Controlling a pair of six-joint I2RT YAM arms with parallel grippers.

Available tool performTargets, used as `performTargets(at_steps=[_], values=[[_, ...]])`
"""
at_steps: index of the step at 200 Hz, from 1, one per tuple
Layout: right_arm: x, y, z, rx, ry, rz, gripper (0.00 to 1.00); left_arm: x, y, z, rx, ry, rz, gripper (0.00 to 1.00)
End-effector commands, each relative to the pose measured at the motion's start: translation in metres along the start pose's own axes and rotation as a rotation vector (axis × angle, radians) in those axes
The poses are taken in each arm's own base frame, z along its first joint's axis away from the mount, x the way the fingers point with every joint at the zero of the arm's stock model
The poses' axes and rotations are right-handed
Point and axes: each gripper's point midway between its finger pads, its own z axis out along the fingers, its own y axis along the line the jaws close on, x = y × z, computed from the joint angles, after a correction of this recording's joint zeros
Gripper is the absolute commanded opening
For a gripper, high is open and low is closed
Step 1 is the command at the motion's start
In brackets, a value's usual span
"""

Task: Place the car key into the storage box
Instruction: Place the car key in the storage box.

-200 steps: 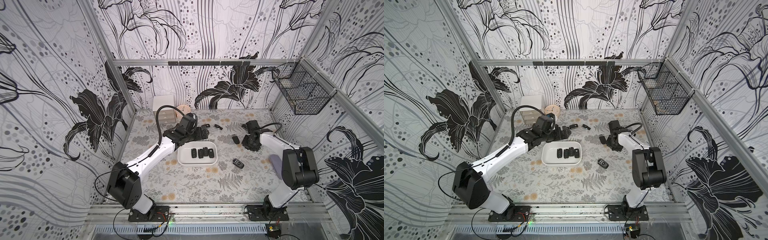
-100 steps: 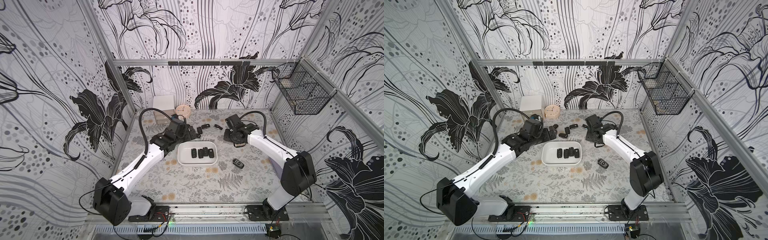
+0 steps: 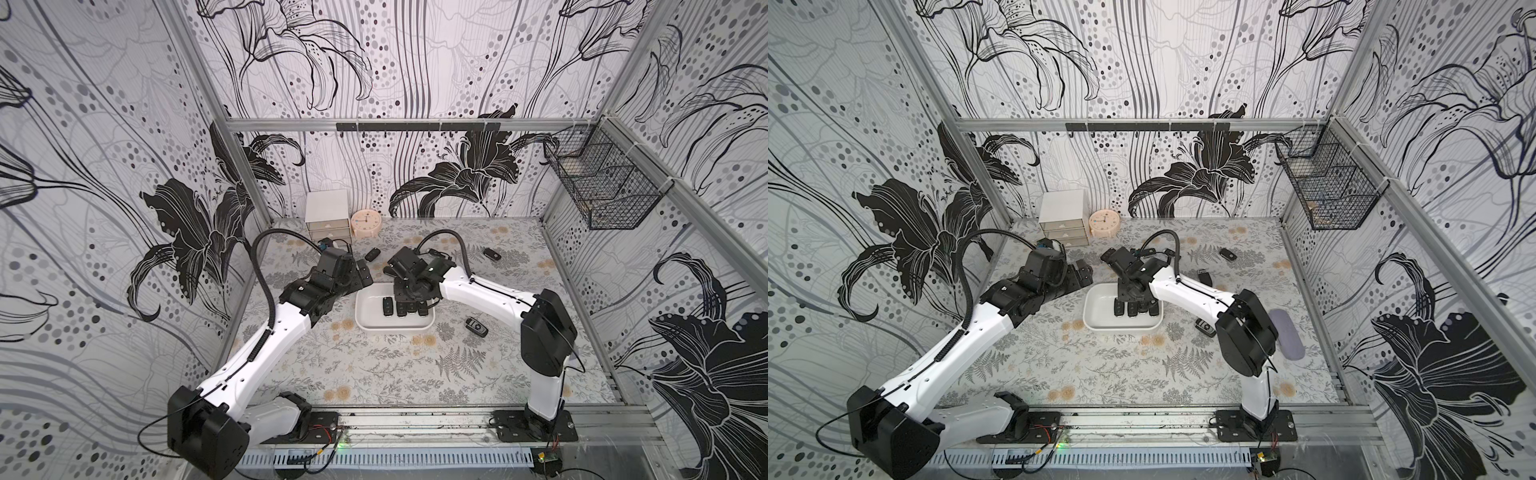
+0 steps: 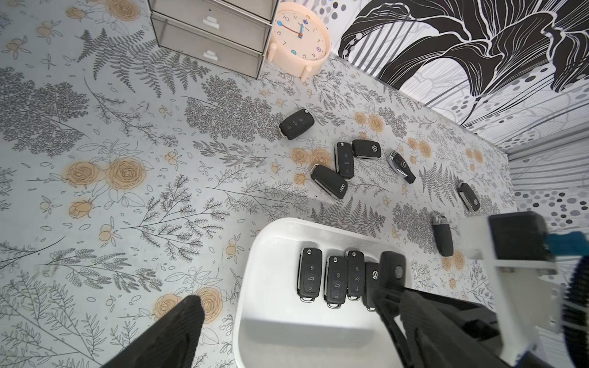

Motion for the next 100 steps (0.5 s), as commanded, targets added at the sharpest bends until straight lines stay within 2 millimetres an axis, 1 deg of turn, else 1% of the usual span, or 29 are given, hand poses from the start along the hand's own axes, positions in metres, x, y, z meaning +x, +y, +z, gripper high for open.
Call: performTargets(at_steps=[1,30,36,39,46,64,100], values=[[0.006,0.017,0.009,-0.011,0.030,0.001,0.31,0.000,0.011,-0.004,-0.030,-0.016,-0.018,0.99],[0.010,0.041,0.026,-0.037,0.049,-0.020,0.31,0.002,0.017,-0.010,-0.040,-0.021,-0.021,0.99],[0.014,0.042,0.032,-0.034,0.063,-0.023,0.31,0.002,0.019,-0.012,-0.042,-0.024,-0.024,0.99],[0.010,0.047,0.030,-0.047,0.053,-0.021,0.31,0.003,0.020,-0.013,-0.044,-0.023,-0.023,0.99],[0.009,0.051,0.033,-0.052,0.054,-0.023,0.31,0.003,0.021,-0.014,-0.046,-0.026,-0.025,0.99],[0.011,0.059,0.044,-0.058,0.066,-0.019,0.31,0.004,0.026,-0.018,-0.053,-0.028,-0.027,0.99],[0.015,0.066,0.065,-0.054,0.093,-0.010,0.30,0.005,0.031,-0.022,-0.064,-0.032,-0.025,0.99]])
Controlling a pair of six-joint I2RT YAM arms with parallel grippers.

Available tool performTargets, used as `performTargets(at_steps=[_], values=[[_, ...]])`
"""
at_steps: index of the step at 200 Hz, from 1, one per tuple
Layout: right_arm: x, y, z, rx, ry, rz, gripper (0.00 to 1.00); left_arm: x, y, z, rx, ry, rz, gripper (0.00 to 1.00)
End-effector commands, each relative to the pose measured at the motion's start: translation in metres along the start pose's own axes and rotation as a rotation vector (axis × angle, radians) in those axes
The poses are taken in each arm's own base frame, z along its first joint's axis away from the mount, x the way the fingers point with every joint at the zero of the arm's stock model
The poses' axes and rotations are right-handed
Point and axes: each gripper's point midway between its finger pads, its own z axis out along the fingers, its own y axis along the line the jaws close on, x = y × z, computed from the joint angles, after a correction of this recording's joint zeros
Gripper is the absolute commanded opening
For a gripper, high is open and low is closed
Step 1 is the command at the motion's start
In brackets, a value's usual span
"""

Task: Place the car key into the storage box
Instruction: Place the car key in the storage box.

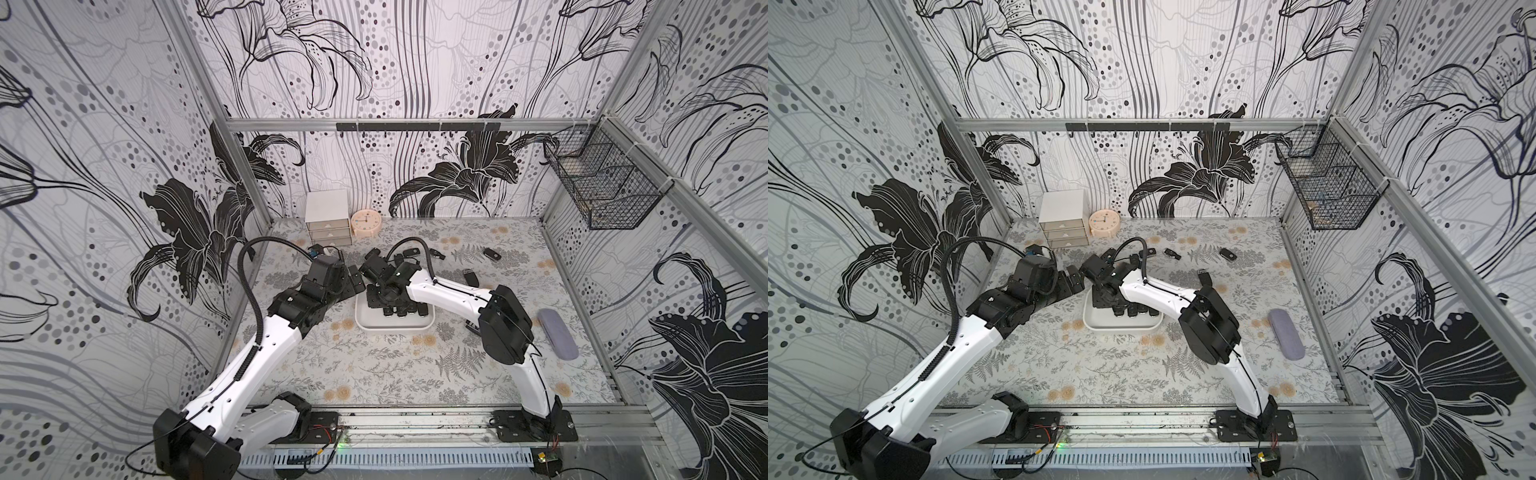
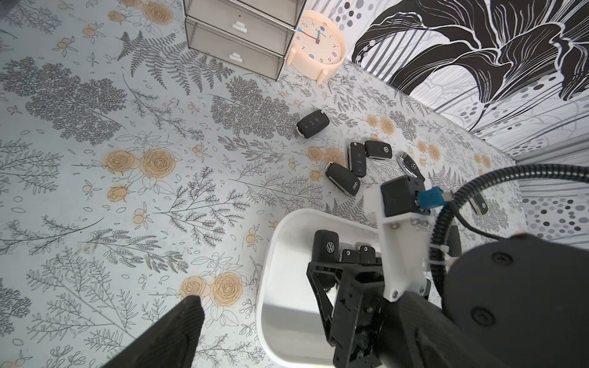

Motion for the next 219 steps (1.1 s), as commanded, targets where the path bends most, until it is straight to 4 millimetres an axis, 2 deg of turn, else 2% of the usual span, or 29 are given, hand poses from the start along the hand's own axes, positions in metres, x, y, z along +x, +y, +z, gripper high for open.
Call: performTargets(at_steps=[1,61,91,141,174,219], values=[[0.006,0.005,0.014,0.006,0.032,0.019,0.31,0.000,0.011,-0.002,-0.033,-0.013,-0.011,0.99],[0.011,-0.006,0.033,0.086,0.051,0.040,0.31,0.001,0.018,-0.006,-0.046,-0.019,-0.009,0.99],[0.015,-0.016,0.038,0.131,0.058,0.046,0.33,0.002,0.020,-0.006,-0.050,-0.017,-0.010,0.99],[0.016,-0.019,0.042,0.148,0.062,0.045,0.38,0.003,0.022,-0.005,-0.051,-0.014,-0.014,0.99],[0.016,-0.018,0.041,0.145,0.064,0.044,0.44,0.003,0.022,-0.005,-0.050,-0.013,-0.017,0.99],[0.005,-0.009,0.025,0.108,0.032,0.034,0.52,0.002,0.021,-0.004,-0.044,-0.014,-0.015,0.99]])
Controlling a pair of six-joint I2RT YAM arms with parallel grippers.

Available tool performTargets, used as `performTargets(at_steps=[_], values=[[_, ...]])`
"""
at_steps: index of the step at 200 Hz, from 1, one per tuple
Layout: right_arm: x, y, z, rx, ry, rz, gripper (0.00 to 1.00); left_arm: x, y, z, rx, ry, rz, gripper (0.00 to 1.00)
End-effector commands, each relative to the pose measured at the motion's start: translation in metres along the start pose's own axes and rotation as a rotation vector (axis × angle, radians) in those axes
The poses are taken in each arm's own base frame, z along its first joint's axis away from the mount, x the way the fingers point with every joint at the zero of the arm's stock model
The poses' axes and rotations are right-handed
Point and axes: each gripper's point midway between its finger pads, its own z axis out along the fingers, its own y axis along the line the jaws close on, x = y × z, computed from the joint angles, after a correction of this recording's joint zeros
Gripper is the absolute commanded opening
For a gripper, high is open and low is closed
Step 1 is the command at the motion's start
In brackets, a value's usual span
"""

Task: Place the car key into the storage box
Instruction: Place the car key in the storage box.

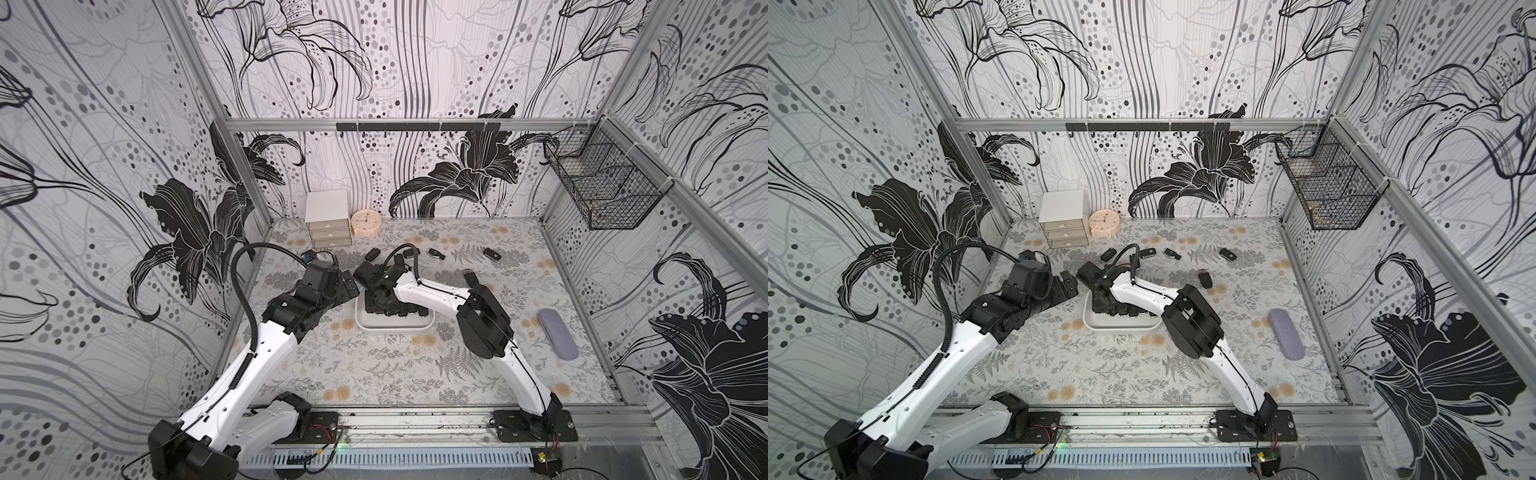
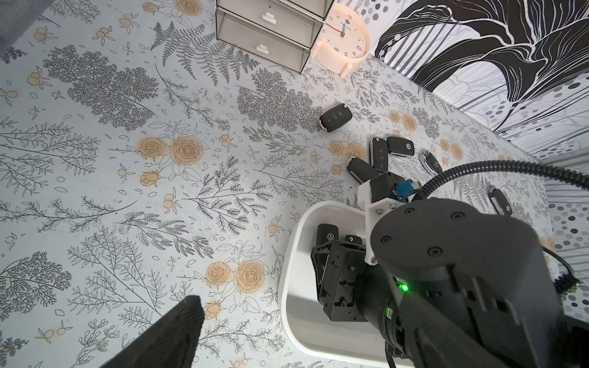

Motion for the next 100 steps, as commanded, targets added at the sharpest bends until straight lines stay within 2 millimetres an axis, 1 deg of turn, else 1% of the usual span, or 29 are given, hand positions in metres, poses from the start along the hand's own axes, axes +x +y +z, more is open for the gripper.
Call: performTargets(at_steps=[1,26,45,64,79,84,88,91,94,97,100], values=[[-0.009,0.005,-0.019,-0.011,-0.032,-0.007,0.52,-0.003,0.002,0.000,0.001,-0.019,-0.008,0.99],[-0.016,0.009,-0.041,-0.047,-0.067,-0.014,0.57,-0.006,-0.001,0.000,0.006,-0.025,-0.001,0.99],[-0.024,0.010,-0.062,-0.078,-0.111,-0.018,0.62,-0.011,-0.004,0.001,0.006,-0.031,0.012,0.99],[-0.029,0.006,-0.083,-0.091,-0.160,-0.022,0.75,-0.017,-0.009,0.002,0.015,-0.039,0.032,0.99],[-0.033,-0.002,-0.097,-0.091,-0.195,-0.014,0.90,-0.022,-0.013,0.005,0.018,-0.047,0.044,0.99],[-0.034,-0.004,-0.101,-0.094,-0.205,-0.013,0.94,-0.024,-0.015,0.007,0.021,-0.047,0.047,0.99],[-0.035,-0.007,-0.104,-0.095,-0.213,-0.010,0.94,-0.026,-0.016,0.009,0.023,-0.047,0.049,0.99],[-0.035,-0.009,-0.107,-0.097,-0.219,-0.008,0.99,-0.027,-0.018,0.010,0.026,-0.048,0.051,0.99],[-0.038,-0.010,-0.112,-0.105,-0.231,-0.003,1.00,-0.027,-0.019,0.011,0.026,-0.045,0.054,0.99],[-0.035,-0.014,-0.109,-0.097,-0.226,-0.004,1.00,-0.028,-0.020,0.013,0.026,-0.043,0.054,0.99],[-0.035,-0.016,-0.111,-0.098,-0.230,-0.002,1.00,-0.029,-0.020,0.014,0.025,-0.042,0.054,0.99]])
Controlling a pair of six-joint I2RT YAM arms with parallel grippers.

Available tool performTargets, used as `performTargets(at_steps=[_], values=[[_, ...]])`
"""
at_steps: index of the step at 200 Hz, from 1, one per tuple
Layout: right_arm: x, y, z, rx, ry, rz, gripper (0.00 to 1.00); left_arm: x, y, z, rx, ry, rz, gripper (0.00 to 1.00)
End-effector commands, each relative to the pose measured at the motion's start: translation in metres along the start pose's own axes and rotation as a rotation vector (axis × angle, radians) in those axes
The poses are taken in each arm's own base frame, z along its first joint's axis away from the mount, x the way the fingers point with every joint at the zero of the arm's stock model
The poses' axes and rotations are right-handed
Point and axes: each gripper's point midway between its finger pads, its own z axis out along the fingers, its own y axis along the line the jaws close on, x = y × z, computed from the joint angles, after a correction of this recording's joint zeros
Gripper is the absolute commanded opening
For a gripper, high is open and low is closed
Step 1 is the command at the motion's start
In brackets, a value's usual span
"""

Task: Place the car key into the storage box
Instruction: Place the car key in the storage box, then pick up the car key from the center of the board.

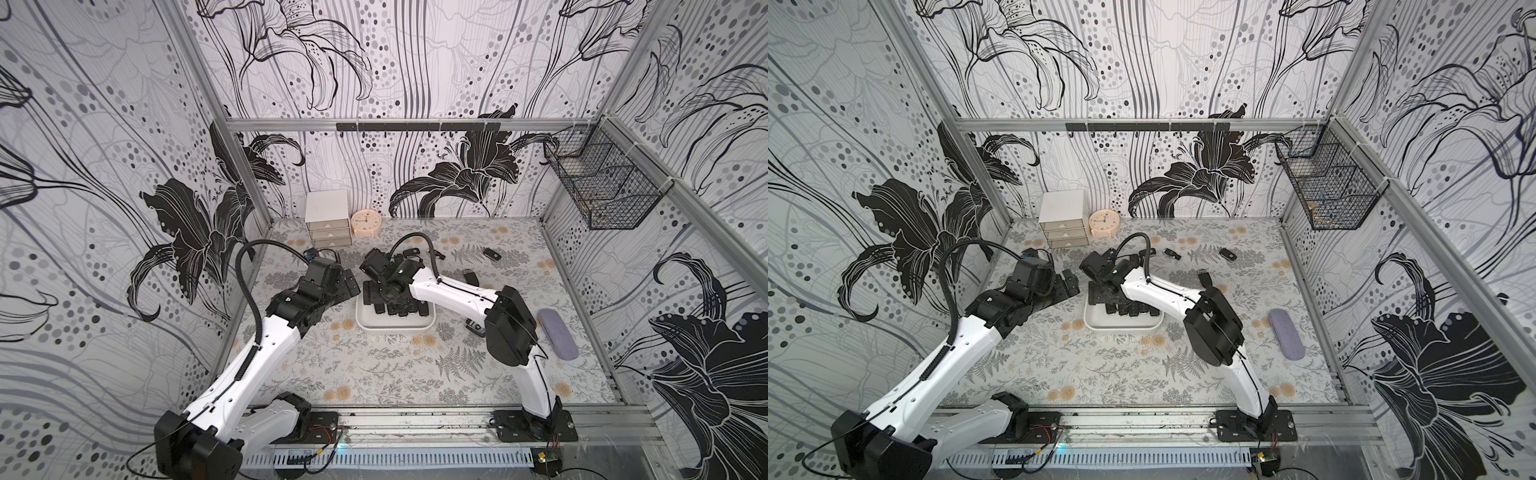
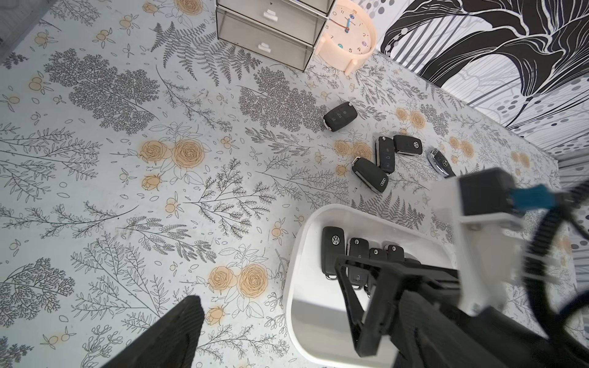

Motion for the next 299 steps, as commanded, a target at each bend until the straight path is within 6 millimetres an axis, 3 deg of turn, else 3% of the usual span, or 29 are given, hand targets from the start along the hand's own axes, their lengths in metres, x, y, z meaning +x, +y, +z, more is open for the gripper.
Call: performTargets(at_steps=[1,57,78,156,215,299], values=[[-0.015,-0.013,-0.025,-0.003,-0.084,0.014,1.00,-0.025,-0.017,0.002,0.044,-0.055,0.015,0.99],[-0.021,-0.055,-0.066,0.014,-0.196,0.051,1.00,-0.040,-0.044,0.046,0.090,-0.009,0.065,1.00],[-0.022,-0.067,-0.082,0.003,-0.237,0.064,1.00,-0.047,-0.053,0.067,0.111,0.011,0.094,0.95],[-0.025,-0.106,-0.133,0.032,-0.421,0.093,1.00,-0.062,-0.062,0.169,0.071,0.094,0.226,0.84],[-0.024,-0.129,-0.153,0.099,-0.458,0.104,1.00,-0.063,-0.057,0.242,0.005,0.141,0.348,0.74],[-0.028,-0.146,-0.161,0.158,-0.452,0.108,1.00,-0.054,-0.054,0.307,0.017,0.228,0.429,0.71]])
